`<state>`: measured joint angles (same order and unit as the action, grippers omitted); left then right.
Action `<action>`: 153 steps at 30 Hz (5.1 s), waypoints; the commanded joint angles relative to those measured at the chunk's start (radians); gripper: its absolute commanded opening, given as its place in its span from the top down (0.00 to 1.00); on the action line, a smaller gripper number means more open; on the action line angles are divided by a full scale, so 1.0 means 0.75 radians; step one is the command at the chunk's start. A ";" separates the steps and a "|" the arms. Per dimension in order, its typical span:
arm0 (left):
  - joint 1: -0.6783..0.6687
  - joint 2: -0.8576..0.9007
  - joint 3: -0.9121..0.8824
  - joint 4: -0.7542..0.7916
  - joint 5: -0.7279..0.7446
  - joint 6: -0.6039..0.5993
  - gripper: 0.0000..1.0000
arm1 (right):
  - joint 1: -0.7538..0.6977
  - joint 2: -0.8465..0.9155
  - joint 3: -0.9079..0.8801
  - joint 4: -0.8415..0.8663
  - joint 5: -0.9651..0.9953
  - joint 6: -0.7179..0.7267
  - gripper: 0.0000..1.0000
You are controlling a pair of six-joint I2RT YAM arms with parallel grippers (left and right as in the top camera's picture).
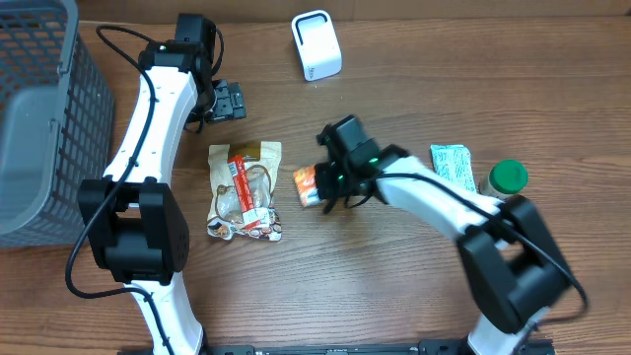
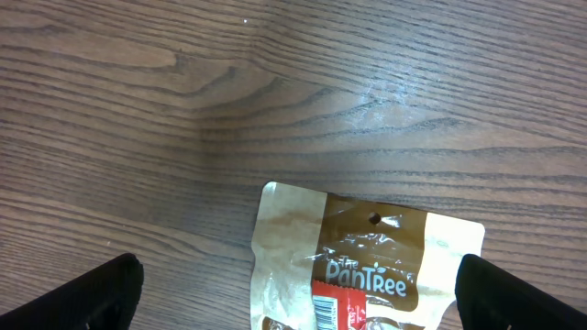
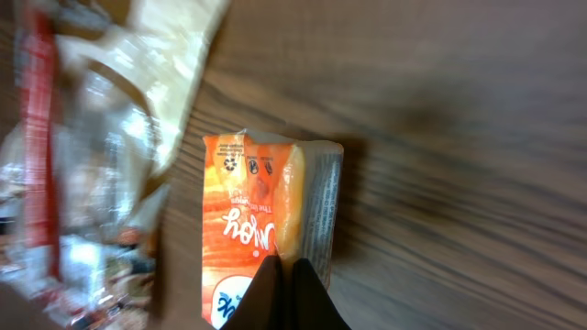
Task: Scan the item barcode
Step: 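Lift the orange packet with the right gripper toward the scanner, then hold the orange packet in front of the white scanner with the right gripper, then carry the orange packet right and set it down near the bottle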
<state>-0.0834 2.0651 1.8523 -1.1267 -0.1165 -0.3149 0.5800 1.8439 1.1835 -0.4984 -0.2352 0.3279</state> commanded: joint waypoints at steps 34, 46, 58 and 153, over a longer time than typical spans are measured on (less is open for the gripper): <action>-0.003 -0.040 0.021 0.002 0.004 -0.004 0.00 | -0.008 -0.359 0.385 -0.347 0.386 -0.241 0.96; -0.003 -0.040 0.021 0.002 0.004 -0.004 0.00 | -0.008 -0.359 0.670 -0.338 0.643 -0.636 0.97; -0.003 -0.040 0.021 0.002 0.004 -0.004 0.00 | -0.008 -0.147 0.864 -0.121 0.900 -0.936 0.97; -0.003 -0.040 0.021 0.002 0.004 -0.004 0.00 | -0.394 0.071 0.984 -1.200 0.576 -0.319 0.96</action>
<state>-0.0834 2.0651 1.8523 -1.1263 -0.1165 -0.3149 0.3328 1.8683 1.9743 -1.3602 0.2859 0.0177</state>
